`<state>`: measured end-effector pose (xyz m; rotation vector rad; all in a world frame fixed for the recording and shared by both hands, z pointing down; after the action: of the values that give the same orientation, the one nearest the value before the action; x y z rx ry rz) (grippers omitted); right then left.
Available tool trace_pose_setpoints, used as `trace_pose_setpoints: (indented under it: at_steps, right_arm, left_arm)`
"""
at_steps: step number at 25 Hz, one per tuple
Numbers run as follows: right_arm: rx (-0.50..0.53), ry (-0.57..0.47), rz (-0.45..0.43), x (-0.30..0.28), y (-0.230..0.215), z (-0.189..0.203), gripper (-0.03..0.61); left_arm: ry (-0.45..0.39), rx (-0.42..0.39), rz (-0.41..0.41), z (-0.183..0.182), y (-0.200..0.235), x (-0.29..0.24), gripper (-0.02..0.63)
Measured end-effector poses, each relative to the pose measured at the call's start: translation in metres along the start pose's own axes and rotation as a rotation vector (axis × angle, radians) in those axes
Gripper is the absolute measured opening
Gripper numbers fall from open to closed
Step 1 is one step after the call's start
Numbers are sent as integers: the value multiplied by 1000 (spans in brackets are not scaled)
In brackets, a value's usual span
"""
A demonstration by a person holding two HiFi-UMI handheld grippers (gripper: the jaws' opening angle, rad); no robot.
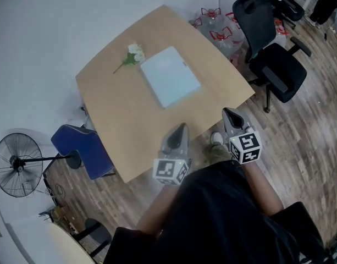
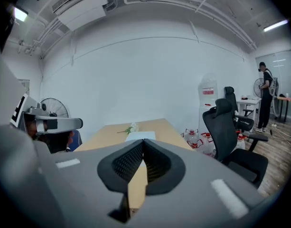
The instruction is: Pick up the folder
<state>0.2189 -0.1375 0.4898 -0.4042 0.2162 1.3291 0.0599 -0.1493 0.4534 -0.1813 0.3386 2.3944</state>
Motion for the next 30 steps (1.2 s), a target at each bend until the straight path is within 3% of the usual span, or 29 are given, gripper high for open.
trace_pose_setpoints:
  at_steps: [8, 16, 22, 26, 30]
  right_arm:
    - [7, 18, -52, -59, -64, -36, 2]
    - [51, 57, -150, -122, -97, -56, 2]
    - [97, 82, -259, -160, -87, -66, 2]
    - [108, 92, -294, -178, -69, -62, 2]
    - [120, 100, -320, -190, -48, -60, 2]
  left_arm:
    - [14, -1, -50, -27, 24, -84, 3]
    - [11, 46, -173, -36, 68, -130, 3]
    - [9, 71, -286, -40, 94, -126, 3]
    - [-5, 62, -358, -31, 114, -104, 3]
    - [6, 102, -395, -17, 134, -83, 3]
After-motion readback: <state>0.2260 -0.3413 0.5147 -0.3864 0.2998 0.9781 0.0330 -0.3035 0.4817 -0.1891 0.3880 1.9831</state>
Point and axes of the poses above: the fingertips, and each gripper's own axes: x backward along the fingers, y to its left, z out of its underside, the point moved 2 cm from there along x, backward along the fingers, and after that the axes turned 2 degrees about y, right-handed, at the moved point
